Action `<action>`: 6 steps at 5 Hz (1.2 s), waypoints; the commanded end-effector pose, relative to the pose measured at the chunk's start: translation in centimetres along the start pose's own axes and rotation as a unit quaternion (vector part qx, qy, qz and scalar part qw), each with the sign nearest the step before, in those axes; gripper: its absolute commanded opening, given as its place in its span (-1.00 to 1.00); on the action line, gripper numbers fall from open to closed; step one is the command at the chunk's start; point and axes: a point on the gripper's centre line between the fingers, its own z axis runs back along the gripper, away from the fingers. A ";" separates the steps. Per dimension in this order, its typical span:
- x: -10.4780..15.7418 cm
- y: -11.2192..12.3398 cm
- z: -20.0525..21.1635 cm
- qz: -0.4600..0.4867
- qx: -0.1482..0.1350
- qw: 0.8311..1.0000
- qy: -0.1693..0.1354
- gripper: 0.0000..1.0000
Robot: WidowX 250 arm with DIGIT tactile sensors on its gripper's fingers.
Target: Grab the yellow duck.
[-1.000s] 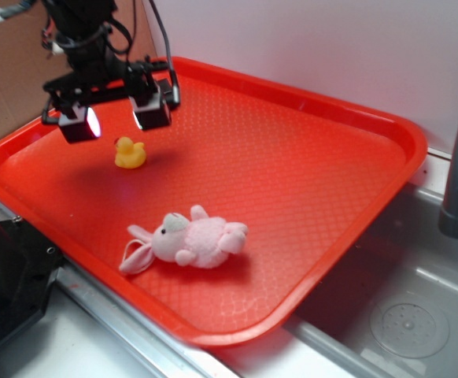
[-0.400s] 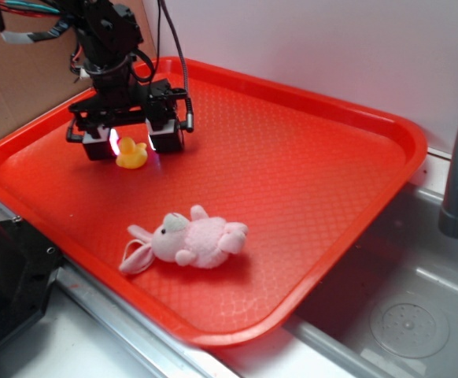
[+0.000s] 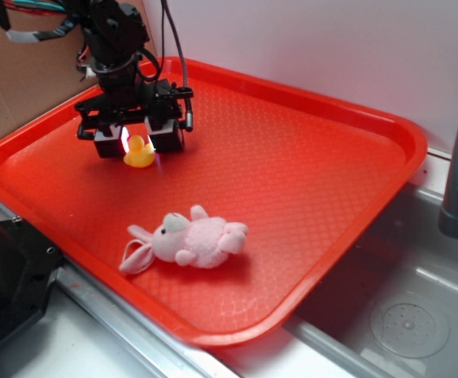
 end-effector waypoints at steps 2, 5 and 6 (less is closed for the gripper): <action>2.3 -1.5 10.4 -0.136 -0.054 0.989 0.000 -1.00; 0.0 1.2 18.0 -0.225 -0.105 0.969 0.014 -1.00; -0.7 1.6 19.2 -0.228 -0.110 0.967 0.003 -1.00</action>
